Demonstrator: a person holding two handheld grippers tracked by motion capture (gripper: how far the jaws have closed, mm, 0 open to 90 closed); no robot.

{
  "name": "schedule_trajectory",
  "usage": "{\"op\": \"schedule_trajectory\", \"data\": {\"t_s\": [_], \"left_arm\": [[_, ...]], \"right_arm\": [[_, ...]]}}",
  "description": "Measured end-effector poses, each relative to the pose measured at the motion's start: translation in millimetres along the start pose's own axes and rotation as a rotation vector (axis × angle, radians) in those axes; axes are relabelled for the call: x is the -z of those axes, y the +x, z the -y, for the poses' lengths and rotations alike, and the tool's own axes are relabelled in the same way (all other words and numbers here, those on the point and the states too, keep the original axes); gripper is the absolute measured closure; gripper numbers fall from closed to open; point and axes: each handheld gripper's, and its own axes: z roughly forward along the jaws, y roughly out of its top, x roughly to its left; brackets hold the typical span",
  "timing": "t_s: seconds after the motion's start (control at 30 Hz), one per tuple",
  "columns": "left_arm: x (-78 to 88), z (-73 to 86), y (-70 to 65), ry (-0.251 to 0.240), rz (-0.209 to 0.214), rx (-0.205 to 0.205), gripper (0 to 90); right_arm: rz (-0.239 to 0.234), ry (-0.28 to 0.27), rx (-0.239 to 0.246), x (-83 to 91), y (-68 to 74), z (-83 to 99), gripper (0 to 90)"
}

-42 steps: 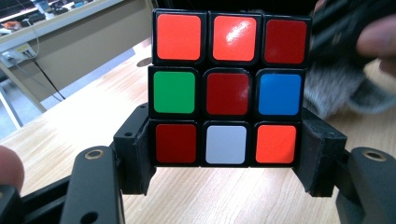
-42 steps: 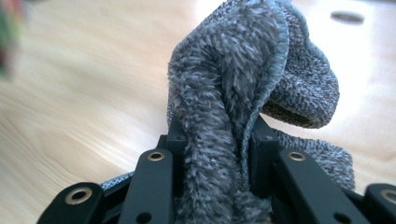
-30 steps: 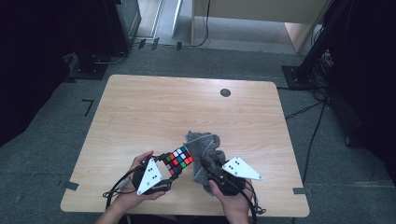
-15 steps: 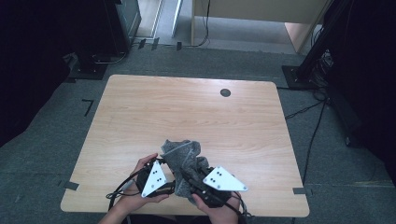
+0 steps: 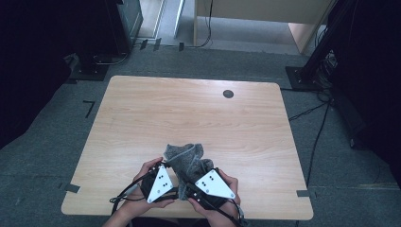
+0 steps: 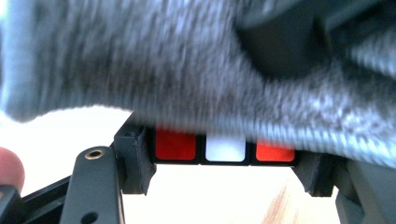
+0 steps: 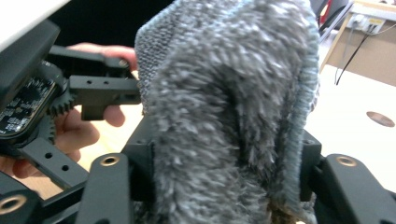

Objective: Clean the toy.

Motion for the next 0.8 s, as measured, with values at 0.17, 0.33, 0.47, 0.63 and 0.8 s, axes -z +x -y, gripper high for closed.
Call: {"op": "schedule_trajectory", "data": {"t_s": [0.17, 0.33, 0.47, 0.63, 0.8], "left_arm": [[0.8, 1.9, 4.1, 0.004, 0.000, 0.010, 33.8], [-0.5, 2.9, 5.9, 0.018, 0.004, 0.019, 33.8], [-3.3, 3.8, 3.5, 0.034, 0.006, 0.017, 33.8], [-3.1, 2.9, 1.6, 0.032, 0.007, 0.007, 33.8], [-1.0, 2.7, 5.0, 0.022, 0.001, 0.014, 33.8]], "right_arm": [[0.008, -0.040, -0.034, 7.3, -8.4, -2.6, 52.5], [0.001, -0.063, -0.043, 11.1, -9.2, -4.4, 56.7], [-0.043, -0.018, -0.021, 4.7, 0.7, -2.5, 53.0], [0.016, 0.036, 0.046, -4.9, 13.3, 4.4, 47.1], [0.011, 0.014, 0.006, -2.7, 2.1, 3.6, 47.7]]}}
